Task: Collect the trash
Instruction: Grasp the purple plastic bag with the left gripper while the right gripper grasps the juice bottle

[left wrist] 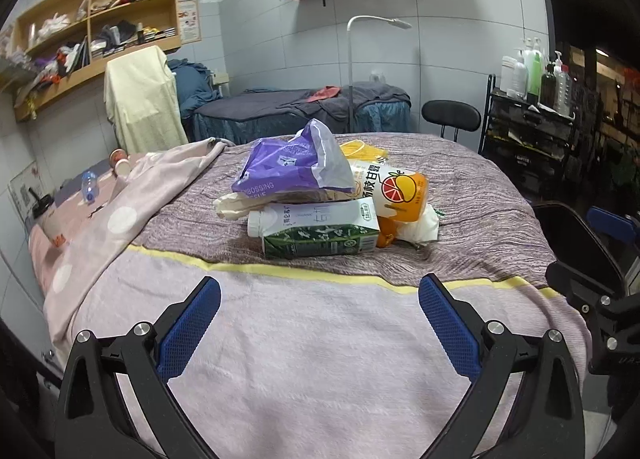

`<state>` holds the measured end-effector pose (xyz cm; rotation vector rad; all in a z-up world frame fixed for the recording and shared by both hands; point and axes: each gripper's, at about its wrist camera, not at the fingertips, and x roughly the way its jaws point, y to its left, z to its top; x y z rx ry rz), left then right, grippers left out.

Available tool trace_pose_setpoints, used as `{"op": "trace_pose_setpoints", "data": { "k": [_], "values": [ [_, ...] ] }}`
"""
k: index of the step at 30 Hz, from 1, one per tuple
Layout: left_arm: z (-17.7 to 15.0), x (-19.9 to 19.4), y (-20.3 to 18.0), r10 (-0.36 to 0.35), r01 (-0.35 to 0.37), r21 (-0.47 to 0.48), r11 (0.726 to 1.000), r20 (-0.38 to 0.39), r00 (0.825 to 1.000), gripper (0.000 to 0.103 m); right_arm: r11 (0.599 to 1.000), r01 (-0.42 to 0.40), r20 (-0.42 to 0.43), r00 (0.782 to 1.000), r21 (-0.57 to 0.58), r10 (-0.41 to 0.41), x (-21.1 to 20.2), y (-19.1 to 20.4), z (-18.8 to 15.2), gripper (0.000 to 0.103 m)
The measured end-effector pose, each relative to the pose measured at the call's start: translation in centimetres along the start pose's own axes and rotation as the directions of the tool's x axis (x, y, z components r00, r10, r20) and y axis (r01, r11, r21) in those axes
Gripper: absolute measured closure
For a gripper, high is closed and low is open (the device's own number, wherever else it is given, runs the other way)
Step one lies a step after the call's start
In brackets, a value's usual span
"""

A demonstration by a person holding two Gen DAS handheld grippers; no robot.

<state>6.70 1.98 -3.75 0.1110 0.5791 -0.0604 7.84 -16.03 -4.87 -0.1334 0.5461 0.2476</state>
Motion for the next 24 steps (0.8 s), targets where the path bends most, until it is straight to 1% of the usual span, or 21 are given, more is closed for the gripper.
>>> {"op": "trace_pose_setpoints", "data": {
  "k": [4,6,7,9,11,14,15,17,19,20,21,22,23,24],
  "values": [
    [2.1,2.1,1.2,-0.018,0.019,0.013,1.0,-0.027,0.999,0.006,0.998,-0.056,-0.051,0.997,-0.034,0.054,3.1,0.0,1.5,0.005],
    [3.1,3.1,1.4,-0.022,0.023,0.04,0.999,-0.029,0.999,0.007,0.997,-0.056,-0.066,0.996,-0.053,0.053,4.4,0.2,2.2,0.005],
    [3.6,3.7,1.4,-0.022,0.025,0.057,0.998,-0.04,0.999,0.009,0.997,-0.054,-0.072,0.996,-0.059,0.05,4.9,0.1,2.5,0.005],
    [4.5,5.0,1.3,-0.029,0.035,0.089,0.995,-0.069,0.997,0.023,0.997,-0.053,-0.086,0.995,-0.058,0.048,6.0,-0.2,3.1,0.005],
    [5.3,6.0,1.4,-0.044,0.052,0.096,0.994,-0.088,0.995,0.028,0.997,-0.062,-0.096,0.994,-0.046,0.057,6.6,-0.5,3.4,0.005],
    [6.7,6.8,1.3,-0.086,0.093,0.075,0.993,-0.093,0.992,0.032,0.997,-0.062,-0.107,0.993,-0.048,0.056,7.3,-0.7,3.5,0.005],
    [7.1,6.9,1.0,-0.091,0.098,0.076,0.992,-0.092,0.992,0.033,0.997,-0.063,-0.11,0.992,-0.049,0.057,7.4,-0.7,3.5,0.005],
    [7.7,7.5,0.3,-0.083,0.093,0.107,0.99,-0.099,0.992,0.034,0.996,-0.068,-0.116,0.991,-0.051,0.062,7.7,-0.7,3.6,0.005],
    [8.1,8.5,-0.4,-0.069,0.085,0.128,0.988,-0.125,0.99,0.039,0.996,-0.073,-0.12,0.991,-0.053,0.067,8.0,-0.6,3.6,0.005],
    [8.1,9.0,-0.5,-0.069,0.087,0.128,0.988,-0.14,0.988,0.044,0.996,-0.072,-0.121,0.991,-0.058,0.065,8.2,-0.6,3.7,0.005],
    [8.1,9.6,-0.7,-0.077,0.097,0.124,0.988,-0.159,0.984,0.052,0.996,-0.071,-0.122,0.991,-0.062,0.063,8.3,-0.6,3.8,0.005],
    [8.1,10.0,-0.8,-0.085,0.107,0.122,0.987,-0.173,0.981,0.057,0.995,-0.072,-0.122,0.991,-0.065,0.063,8.5,-0.6,3.8,0.005],
    [8.0,10.3,-0.9,-0.08,0.102,0.124,0.987,-0.177,0.981,0.065,0.995,-0.074,-0.124,0.99,-0.069,0.065,8.6,-0.6,3.9,0.005],
    [8.0,10.3,-1.0,-0.065,0.087,0.131,0.988,-0.169,0.983,0.07,0.994,-0.077,-0.124,0.99,-0.075,0.067,8.8,-0.6,4.0,0.005]
  ]
}}
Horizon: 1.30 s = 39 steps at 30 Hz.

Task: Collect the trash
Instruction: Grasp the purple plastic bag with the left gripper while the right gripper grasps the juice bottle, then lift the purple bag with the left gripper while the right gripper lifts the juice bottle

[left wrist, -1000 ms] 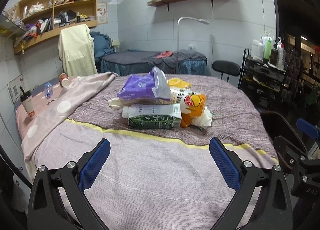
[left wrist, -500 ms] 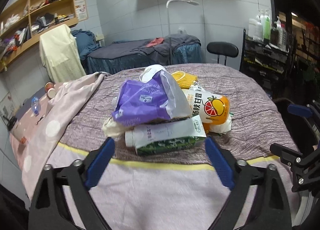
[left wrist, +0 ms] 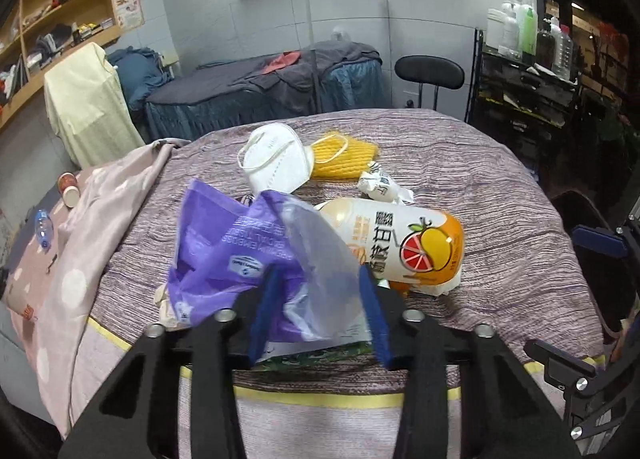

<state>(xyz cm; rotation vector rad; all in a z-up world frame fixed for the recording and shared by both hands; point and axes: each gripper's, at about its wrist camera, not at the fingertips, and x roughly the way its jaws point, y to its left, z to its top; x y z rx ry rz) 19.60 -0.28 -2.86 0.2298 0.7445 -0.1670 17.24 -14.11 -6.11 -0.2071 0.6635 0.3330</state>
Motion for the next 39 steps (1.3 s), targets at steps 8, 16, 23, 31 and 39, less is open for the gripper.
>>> {"op": "trace_pose_setpoints", "data": {
  "k": [8,16,23,31,39],
  "values": [
    [0.0,-1.7,0.9,-0.001,0.003,-0.028,1.0,0.073,0.997,0.092,0.991,0.022,0.013,1.0,-0.135,-0.02,1.9,0.9,2.3,0.005],
    [0.6,-5.3,3.2,0.019,-0.003,-0.096,0.995,0.172,0.985,0.093,0.942,0.028,-0.027,0.999,-0.333,-0.04,6.8,2.9,5.4,0.014],
    [0.5,-6.6,4.4,0.04,-0.014,-0.129,0.992,0.206,0.978,0.093,0.886,0.04,-0.051,0.996,-0.462,-0.072,10.5,4.5,5.8,0.024],
    [-0.7,-6.6,4.0,0.045,-0.017,-0.134,0.991,0.209,0.977,0.093,0.911,-0.015,-0.063,0.998,-0.413,-0.012,10.6,3.8,5.5,0.04],
    [-1.1,-7.6,2.0,-0.006,0.033,-0.108,0.994,0.237,0.972,0.093,0.972,-0.057,-0.022,0.998,-0.229,0.054,6.3,0.7,4.2,0.042]
  ]
}}
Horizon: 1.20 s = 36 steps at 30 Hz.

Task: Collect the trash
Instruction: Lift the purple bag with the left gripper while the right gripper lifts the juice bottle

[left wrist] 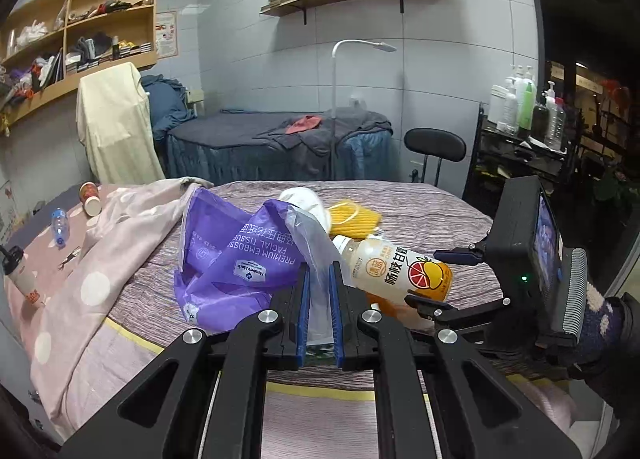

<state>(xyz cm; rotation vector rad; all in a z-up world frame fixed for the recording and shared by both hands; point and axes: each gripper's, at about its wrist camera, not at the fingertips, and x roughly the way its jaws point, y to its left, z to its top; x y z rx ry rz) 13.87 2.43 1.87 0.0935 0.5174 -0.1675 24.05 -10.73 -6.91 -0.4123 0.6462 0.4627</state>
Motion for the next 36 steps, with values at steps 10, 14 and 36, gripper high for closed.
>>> {"op": "trace_pose_setpoints", "data": {
  "k": [10,14,36],
  "values": [
    [0.1,-1.3,-4.7,-0.082,0.08,0.059,0.995,0.042,0.996,0.093,0.99,0.0,0.035,0.999,0.138,-0.005,-4.7,-2.5,-3.4,0.048],
    [-0.1,-1.3,-5.8,-0.102,0.099,0.075,0.992,0.04,0.994,0.093,0.99,-0.041,-0.044,0.998,0.132,0.047,-4.2,-2.4,-4.6,0.049],
    [-1.1,-1.3,-5.0,-0.085,0.084,0.061,0.995,0.018,0.996,0.093,0.985,-0.156,-0.414,0.894,0.072,0.171,4.1,-2.6,-0.5,0.041]
  ]
}}
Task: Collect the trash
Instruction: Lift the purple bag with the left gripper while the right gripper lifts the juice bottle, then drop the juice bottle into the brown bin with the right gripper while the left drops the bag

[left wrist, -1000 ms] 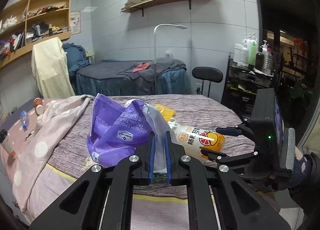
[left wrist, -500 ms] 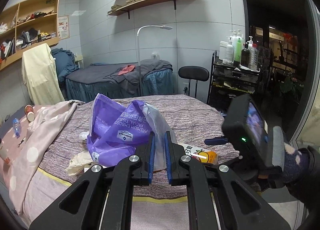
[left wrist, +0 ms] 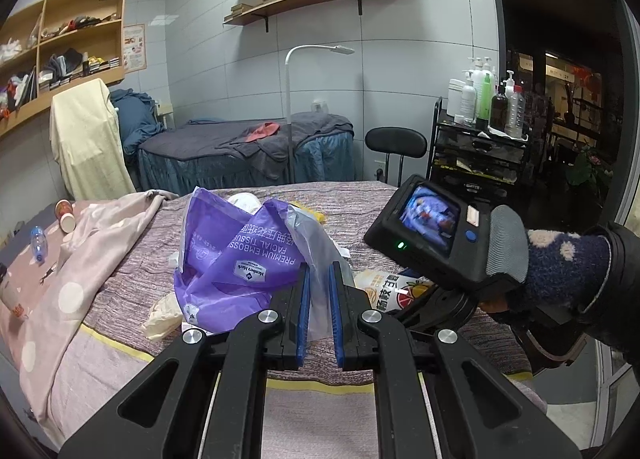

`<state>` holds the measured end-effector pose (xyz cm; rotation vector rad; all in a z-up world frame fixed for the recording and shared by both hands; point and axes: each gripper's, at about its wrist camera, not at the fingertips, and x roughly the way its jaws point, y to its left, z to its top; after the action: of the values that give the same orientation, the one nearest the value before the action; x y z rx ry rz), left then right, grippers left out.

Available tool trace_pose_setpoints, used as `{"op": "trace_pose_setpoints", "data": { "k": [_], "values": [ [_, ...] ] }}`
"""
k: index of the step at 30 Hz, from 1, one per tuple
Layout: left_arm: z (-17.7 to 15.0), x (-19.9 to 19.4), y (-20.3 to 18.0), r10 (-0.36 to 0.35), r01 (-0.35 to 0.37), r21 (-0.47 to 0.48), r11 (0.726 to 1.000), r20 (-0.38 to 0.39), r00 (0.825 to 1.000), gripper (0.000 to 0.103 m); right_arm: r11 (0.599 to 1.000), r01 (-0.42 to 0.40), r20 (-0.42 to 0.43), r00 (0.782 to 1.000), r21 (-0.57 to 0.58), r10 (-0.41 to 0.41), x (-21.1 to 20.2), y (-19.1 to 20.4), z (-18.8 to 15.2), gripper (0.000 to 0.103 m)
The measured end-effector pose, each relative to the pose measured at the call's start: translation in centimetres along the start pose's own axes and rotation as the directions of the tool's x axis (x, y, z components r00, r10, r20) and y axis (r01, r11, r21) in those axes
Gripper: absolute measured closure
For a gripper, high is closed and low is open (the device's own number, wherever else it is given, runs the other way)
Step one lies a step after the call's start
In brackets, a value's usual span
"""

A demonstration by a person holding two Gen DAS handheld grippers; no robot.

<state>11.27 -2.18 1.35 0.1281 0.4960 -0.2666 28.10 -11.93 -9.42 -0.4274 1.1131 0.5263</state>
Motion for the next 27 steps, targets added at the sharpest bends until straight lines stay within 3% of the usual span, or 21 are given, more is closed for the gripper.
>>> {"op": "trace_pose_setpoints", "data": {
  "k": [4,7,11,16,18,21,24,27],
  "values": [
    [-0.2,-0.2,-0.2,-0.023,0.023,-0.005,1.0,0.006,1.0,0.093,0.991,-0.085,0.132,0.989,0.099,0.071,-3.0,-1.5,-2.0,0.041],
    [-0.1,-0.3,-0.8,-0.054,0.054,0.0,0.999,0.017,0.998,0.093,0.978,-0.118,0.212,0.974,0.171,0.081,-4.7,-2.7,-4.0,0.041],
    [0.3,-0.2,-2.8,-0.095,0.094,0.027,0.995,0.024,0.995,0.093,0.954,-0.116,0.308,0.951,0.276,0.026,-7.5,-5.2,-7.7,0.041],
    [1.1,0.0,-6.2,-0.16,0.157,0.078,0.985,0.032,0.987,0.093,0.889,-0.097,0.386,0.918,0.448,-0.095,-10.7,-8.9,-13.9,0.041],
    [1.5,0.2,-7.7,-0.19,0.186,0.099,0.978,0.033,0.981,0.093,0.848,-0.079,0.386,0.909,0.525,-0.154,-11.4,-10.8,-16.5,0.041],
    [2.0,0.7,-10.2,-0.245,0.241,0.128,0.962,0.024,0.969,0.093,0.789,-0.054,0.348,0.914,0.612,-0.207,-11.6,-13.0,-20.6,0.041],
    [2.3,1.2,-12.7,-0.296,0.29,0.156,0.944,0.013,0.955,0.093,0.741,0.022,0.26,0.929,0.671,-0.262,-10.6,-14.9,-24.0,0.041],
    [2.4,1.7,-15.0,-0.348,0.344,0.173,0.923,-0.006,0.937,0.093,0.697,0.065,0.164,0.953,0.714,-0.256,-8.4,-16.6,-27.1,0.041]
  ]
}}
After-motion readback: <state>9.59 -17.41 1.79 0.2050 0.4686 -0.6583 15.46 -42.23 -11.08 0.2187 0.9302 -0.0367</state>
